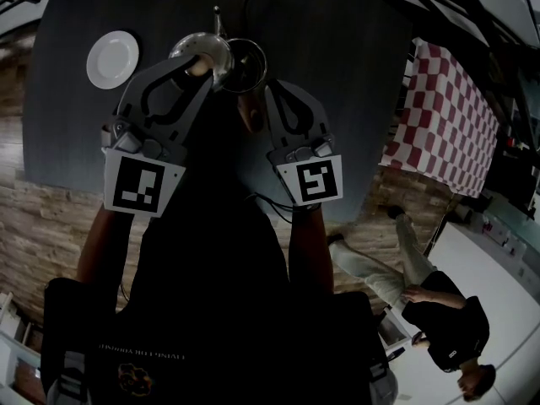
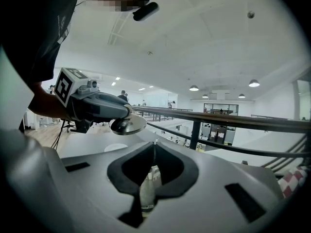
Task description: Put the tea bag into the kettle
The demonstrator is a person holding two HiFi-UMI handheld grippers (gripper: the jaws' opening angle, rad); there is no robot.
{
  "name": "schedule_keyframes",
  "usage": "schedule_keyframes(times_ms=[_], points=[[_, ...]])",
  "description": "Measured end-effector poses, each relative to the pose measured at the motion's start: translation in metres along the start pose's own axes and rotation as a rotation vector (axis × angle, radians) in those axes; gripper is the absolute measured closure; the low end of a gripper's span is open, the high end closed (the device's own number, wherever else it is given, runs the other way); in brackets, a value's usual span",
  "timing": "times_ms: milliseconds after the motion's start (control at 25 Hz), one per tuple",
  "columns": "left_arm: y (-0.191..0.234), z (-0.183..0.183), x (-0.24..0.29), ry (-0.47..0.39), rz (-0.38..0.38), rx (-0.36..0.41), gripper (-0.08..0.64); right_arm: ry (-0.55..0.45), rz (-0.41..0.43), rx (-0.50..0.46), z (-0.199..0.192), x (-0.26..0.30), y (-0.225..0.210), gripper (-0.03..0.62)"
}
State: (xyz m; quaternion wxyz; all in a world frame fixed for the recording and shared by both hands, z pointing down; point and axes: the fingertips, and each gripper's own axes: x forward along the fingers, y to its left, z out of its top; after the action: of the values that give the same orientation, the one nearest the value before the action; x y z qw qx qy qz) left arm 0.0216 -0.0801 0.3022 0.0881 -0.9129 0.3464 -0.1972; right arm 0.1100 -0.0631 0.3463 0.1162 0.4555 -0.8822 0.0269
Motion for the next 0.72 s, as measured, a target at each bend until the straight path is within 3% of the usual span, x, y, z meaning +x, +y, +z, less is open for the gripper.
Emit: schedule_keyframes(times_ms=[720], points=[[-0.022,0.005,0.022,-0.006,-0.063,0.013,0.463,0.000,-0.071,0.016,-0.008,-0.027,-0.020,0.571]])
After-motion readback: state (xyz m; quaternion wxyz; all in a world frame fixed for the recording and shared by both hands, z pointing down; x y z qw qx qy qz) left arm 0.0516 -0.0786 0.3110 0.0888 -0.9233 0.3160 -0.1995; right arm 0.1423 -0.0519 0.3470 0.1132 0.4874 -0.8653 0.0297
